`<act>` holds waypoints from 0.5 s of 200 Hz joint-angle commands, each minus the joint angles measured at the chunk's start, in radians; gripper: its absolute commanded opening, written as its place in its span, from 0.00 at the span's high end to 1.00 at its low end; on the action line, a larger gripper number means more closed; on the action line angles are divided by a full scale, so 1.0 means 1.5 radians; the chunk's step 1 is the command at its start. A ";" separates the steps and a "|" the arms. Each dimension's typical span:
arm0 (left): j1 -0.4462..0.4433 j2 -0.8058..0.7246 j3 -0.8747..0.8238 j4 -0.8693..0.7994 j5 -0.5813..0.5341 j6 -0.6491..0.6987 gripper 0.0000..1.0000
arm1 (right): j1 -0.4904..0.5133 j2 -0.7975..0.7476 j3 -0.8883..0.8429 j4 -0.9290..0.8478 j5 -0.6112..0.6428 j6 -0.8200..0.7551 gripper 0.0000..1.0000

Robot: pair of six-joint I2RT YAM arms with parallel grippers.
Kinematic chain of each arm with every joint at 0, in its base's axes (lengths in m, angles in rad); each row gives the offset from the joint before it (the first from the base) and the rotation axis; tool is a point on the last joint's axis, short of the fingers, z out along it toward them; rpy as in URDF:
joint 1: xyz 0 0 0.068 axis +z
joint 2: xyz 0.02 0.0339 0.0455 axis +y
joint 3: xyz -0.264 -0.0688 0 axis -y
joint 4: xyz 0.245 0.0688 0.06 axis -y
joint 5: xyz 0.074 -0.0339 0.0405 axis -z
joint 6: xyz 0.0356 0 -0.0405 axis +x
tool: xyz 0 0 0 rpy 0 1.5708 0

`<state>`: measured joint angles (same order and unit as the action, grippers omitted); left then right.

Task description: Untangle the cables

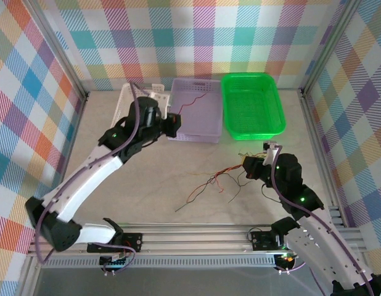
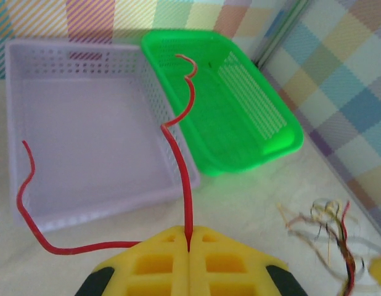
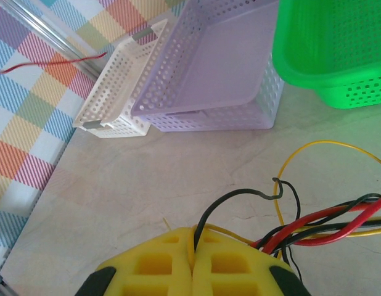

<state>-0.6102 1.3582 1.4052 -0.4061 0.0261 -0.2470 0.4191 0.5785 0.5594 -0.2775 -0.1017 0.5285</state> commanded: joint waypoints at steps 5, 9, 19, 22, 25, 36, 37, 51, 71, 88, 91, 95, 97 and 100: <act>0.047 0.097 0.043 0.119 0.062 -0.055 1.00 | -0.002 -0.023 0.028 0.020 -0.035 -0.019 1.00; 0.052 0.112 0.051 0.124 0.064 -0.060 1.00 | -0.002 -0.027 0.029 0.020 -0.038 -0.020 1.00; 0.062 0.156 0.073 0.132 0.062 -0.067 1.00 | -0.002 -0.035 0.033 0.017 -0.044 -0.021 1.00; 0.065 0.169 0.080 0.134 0.062 -0.069 1.00 | -0.002 -0.037 0.035 0.016 -0.047 -0.021 1.00; 0.068 0.181 0.087 0.136 0.062 -0.071 1.00 | -0.002 -0.039 0.036 0.014 -0.050 -0.021 1.00; 0.077 0.225 0.109 0.143 0.063 -0.081 1.00 | -0.002 -0.042 0.043 0.013 -0.065 -0.025 1.00; 0.077 0.229 0.112 0.143 0.063 -0.082 1.00 | -0.002 -0.042 0.044 0.013 -0.066 -0.025 1.00; 0.086 0.283 0.143 0.148 0.059 -0.096 1.00 | -0.002 -0.042 0.055 0.005 -0.079 -0.029 1.00; 0.095 0.360 0.191 0.146 0.073 -0.120 1.00 | -0.002 -0.046 0.064 -0.002 -0.090 -0.033 1.00; 0.096 0.424 0.241 0.120 0.068 -0.126 1.00 | -0.001 -0.052 0.064 -0.005 -0.093 -0.033 1.00; 0.097 0.434 0.249 0.118 0.068 -0.130 1.00 | -0.001 -0.055 0.064 -0.005 -0.093 -0.033 1.00; 0.098 0.446 0.257 0.117 0.071 -0.135 1.00 | -0.002 -0.055 0.065 -0.007 -0.093 -0.033 1.00; 0.098 0.452 0.259 0.117 0.072 -0.139 1.00 | -0.001 -0.056 0.066 -0.008 -0.092 -0.033 1.00; 0.099 0.459 0.263 0.117 0.072 -0.142 1.00 | -0.001 -0.058 0.066 -0.010 -0.093 -0.035 1.00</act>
<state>-0.4721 1.9747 1.7210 -0.2325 0.1127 -0.4049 0.4191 0.5137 0.6281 -0.2871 -0.2108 0.5030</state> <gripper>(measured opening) 0.048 0.060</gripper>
